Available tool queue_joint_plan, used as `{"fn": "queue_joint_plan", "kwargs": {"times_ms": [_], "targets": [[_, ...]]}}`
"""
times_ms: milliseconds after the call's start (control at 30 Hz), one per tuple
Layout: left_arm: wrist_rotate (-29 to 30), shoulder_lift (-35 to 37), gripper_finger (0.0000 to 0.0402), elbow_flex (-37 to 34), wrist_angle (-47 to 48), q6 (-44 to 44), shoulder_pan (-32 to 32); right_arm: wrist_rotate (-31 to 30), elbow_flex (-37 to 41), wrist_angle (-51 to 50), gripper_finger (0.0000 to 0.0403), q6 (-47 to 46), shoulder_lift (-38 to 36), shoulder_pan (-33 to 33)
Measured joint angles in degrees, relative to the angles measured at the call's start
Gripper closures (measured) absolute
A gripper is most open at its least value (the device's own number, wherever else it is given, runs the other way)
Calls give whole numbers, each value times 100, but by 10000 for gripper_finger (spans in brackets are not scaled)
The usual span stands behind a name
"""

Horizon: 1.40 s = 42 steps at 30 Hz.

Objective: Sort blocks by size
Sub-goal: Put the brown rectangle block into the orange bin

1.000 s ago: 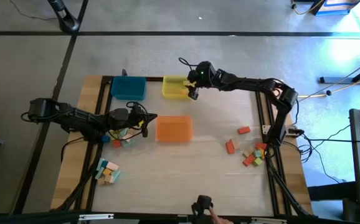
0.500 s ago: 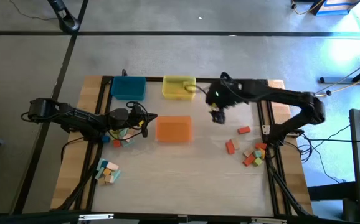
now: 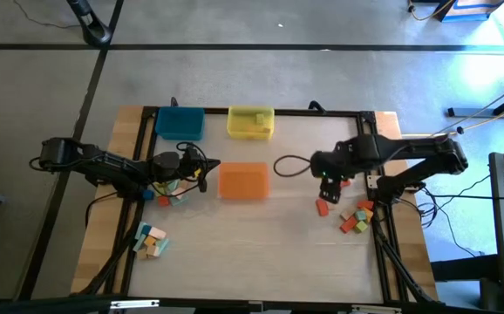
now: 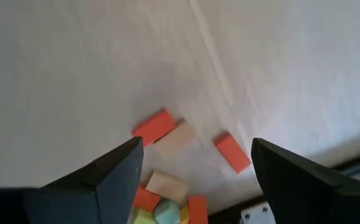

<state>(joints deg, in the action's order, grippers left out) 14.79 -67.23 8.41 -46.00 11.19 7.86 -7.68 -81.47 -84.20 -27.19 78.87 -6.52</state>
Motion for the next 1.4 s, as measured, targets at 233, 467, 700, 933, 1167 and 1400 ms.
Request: {"fn": "queue_joint_plan", "kwargs": {"times_ms": [233, 467, 700, 933, 1167, 1400], "targets": [[0, -1, 398, 0, 9, 85, 0, -316, 677, 136, 107, -1436, -7, -380], [0, 1, 398, -1, 39, 187, 0, -177, 2064, 489, 107, -2504, -2, -371], [0, 0, 398, 1, 37, 187, 0, 66, 3246, 1571, 107, -2805, 0, -363], [0, 0, 398, 1, 37, 189, 0, 301, 3633, 2312, 107, -2790, 0, -363], [0, -1, 398, 1, 35, 217, 0, 280, 4108, 2921, 107, -2801, -1, -359], [0, 0, 398, -1, 31, 189, 2, -308, 4189, 3106, 107, -2788, -14, -360]]}}
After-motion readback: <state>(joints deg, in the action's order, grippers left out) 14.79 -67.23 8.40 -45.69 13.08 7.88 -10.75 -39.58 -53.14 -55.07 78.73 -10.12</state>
